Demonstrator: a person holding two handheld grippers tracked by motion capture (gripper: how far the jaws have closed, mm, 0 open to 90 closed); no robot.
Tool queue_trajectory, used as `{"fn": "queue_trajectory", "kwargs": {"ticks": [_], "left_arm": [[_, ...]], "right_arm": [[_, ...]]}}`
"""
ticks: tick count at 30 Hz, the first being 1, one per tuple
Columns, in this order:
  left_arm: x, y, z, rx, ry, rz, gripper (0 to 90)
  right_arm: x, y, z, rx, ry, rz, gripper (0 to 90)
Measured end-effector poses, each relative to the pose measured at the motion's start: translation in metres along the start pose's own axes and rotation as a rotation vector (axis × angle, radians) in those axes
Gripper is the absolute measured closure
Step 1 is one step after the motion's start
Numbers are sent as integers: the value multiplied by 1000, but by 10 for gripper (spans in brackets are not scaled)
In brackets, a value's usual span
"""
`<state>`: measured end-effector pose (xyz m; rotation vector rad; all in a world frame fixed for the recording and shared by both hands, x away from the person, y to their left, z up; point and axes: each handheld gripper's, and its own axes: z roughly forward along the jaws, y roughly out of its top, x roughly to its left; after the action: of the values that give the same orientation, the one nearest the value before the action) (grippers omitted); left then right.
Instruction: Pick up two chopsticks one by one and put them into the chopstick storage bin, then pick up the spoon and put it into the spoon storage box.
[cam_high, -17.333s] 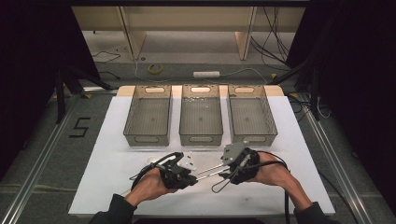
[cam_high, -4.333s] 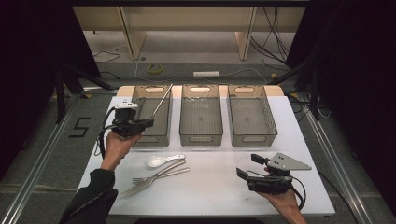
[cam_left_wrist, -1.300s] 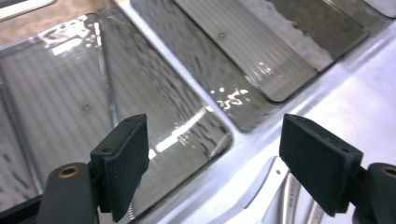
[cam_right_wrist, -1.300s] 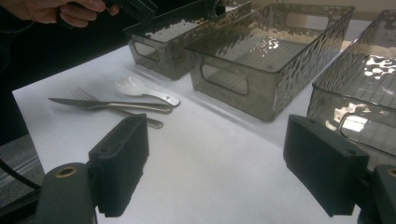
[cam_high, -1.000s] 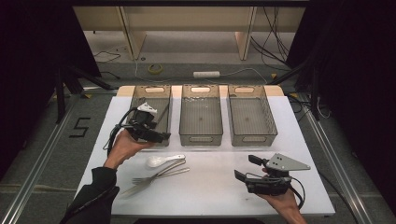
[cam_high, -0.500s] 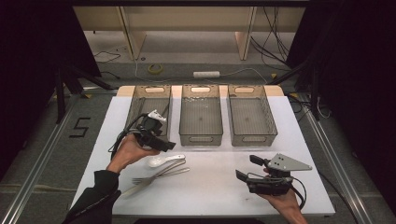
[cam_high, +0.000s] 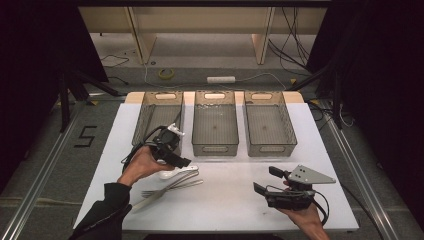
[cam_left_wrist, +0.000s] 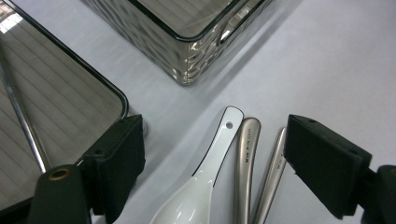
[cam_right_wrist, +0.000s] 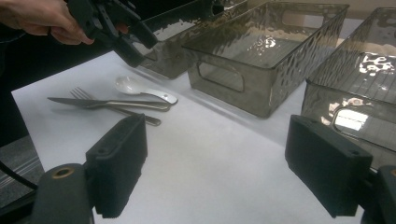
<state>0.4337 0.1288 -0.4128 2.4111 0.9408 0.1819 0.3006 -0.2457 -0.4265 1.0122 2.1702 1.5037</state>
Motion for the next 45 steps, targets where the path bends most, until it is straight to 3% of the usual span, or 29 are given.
{"fn": "queue_trajectory", "kwargs": {"ticks": [15, 27, 32, 36, 45], "left_arm": [[1, -5, 9, 84, 21, 16, 226], [0, -9, 23, 161, 40, 63, 357], [-1, -11, 28, 190, 21, 94, 427], [0, -14, 34, 203, 22, 82, 468], [0, -15, 40, 229, 9, 100, 549]], "right_arm": [[0, 1, 5, 20, 3, -1, 185], [2, 1, 7, 36, 7, -20, 185], [3, 0, 6, 38, 5, -19, 187], [5, 0, 7, 45, 7, -22, 188], [5, 0, 6, 49, 6, -24, 189]]}}
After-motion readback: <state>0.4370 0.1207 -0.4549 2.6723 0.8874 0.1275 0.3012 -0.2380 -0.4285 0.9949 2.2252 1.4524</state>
